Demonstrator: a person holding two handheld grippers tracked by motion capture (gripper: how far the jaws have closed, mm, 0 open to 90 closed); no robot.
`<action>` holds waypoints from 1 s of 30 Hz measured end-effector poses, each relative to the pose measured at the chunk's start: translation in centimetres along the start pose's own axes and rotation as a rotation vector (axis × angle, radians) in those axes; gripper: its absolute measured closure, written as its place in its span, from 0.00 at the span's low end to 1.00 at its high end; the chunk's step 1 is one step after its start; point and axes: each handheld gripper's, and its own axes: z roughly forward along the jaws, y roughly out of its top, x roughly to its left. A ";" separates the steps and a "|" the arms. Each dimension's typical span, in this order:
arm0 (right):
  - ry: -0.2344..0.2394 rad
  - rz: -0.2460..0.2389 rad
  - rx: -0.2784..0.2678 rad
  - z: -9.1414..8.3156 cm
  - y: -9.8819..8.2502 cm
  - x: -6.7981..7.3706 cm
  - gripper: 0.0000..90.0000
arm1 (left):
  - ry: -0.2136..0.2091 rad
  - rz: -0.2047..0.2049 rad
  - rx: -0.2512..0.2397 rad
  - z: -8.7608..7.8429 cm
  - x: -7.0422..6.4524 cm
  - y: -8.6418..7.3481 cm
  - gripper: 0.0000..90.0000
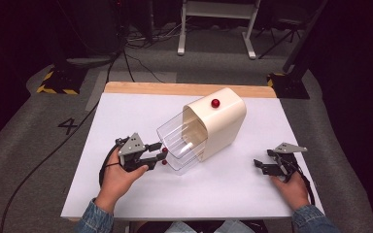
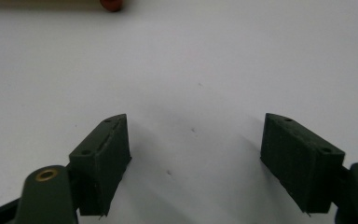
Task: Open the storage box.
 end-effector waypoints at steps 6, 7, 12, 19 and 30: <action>-0.001 -0.001 -0.001 0.0 0.0 0.0 0.27 | 0.009 -0.007 0.000 -0.4 0.2 -0.4 0.59; -0.001 -0.002 -0.001 0.0 0.0 0.0 0.27 | 0.011 -0.013 -0.003 -0.5 0.1 -0.5 0.55; 0.000 -0.001 -0.001 0.0 0.0 0.0 0.27 | 0.047 -0.010 -0.001 -1.8 0.3 -1.0 0.49; 0.000 0.000 0.000 0.0 0.0 0.0 0.27 | 0.119 -0.008 0.017 -4.5 0.7 -1.7 0.39; 0.002 0.002 0.002 0.0 0.0 0.0 0.27 | 0.196 0.003 0.166 -7.1 2.0 -3.9 0.29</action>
